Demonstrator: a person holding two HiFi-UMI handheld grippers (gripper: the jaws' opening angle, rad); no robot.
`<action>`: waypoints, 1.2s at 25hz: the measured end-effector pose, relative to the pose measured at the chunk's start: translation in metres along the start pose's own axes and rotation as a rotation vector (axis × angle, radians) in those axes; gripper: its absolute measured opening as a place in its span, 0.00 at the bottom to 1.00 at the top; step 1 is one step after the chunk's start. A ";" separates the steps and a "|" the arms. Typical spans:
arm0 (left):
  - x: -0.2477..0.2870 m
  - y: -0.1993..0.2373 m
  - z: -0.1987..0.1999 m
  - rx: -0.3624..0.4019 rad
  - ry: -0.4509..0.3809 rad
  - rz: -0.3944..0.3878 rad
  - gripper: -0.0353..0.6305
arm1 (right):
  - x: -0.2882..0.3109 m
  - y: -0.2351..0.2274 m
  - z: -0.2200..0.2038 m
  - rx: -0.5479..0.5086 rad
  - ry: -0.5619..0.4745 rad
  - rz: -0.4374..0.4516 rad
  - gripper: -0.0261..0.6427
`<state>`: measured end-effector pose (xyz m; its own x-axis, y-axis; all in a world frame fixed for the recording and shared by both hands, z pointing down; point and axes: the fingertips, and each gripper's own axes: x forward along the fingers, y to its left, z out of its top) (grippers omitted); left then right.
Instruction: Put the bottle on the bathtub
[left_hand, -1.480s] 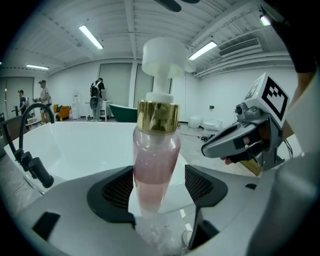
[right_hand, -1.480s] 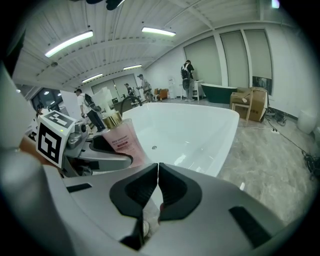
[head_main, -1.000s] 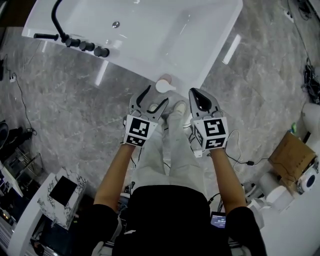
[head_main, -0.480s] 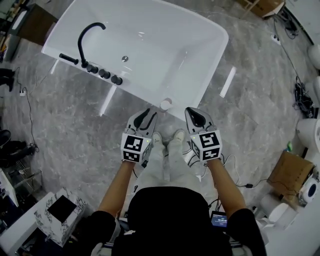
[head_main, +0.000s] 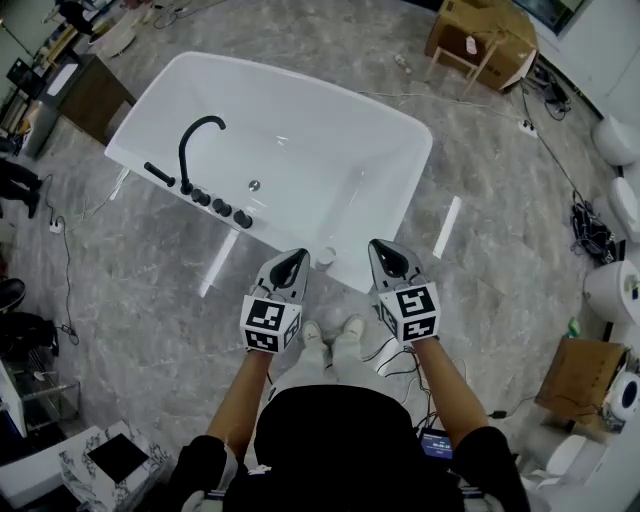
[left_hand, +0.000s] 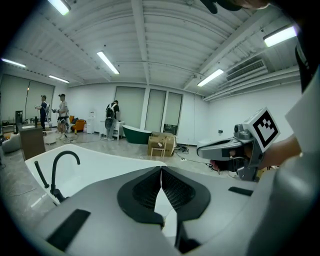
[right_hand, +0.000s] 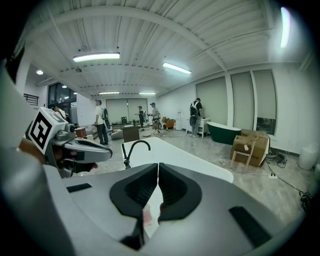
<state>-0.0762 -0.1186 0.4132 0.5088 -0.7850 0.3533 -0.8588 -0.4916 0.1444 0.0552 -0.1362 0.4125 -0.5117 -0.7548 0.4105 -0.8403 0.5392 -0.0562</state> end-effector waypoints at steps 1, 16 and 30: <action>-0.002 -0.003 0.011 0.004 -0.014 -0.004 0.08 | -0.004 -0.001 0.009 -0.005 -0.014 -0.003 0.08; -0.045 -0.023 0.162 0.136 -0.244 -0.001 0.07 | -0.048 -0.001 0.137 -0.107 -0.229 -0.043 0.07; -0.071 -0.038 0.238 0.222 -0.368 0.005 0.07 | -0.077 0.011 0.217 -0.155 -0.380 -0.045 0.07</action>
<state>-0.0654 -0.1339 0.1625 0.5267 -0.8500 -0.0060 -0.8481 -0.5249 -0.0726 0.0469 -0.1535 0.1823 -0.5290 -0.8476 0.0422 -0.8414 0.5303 0.1038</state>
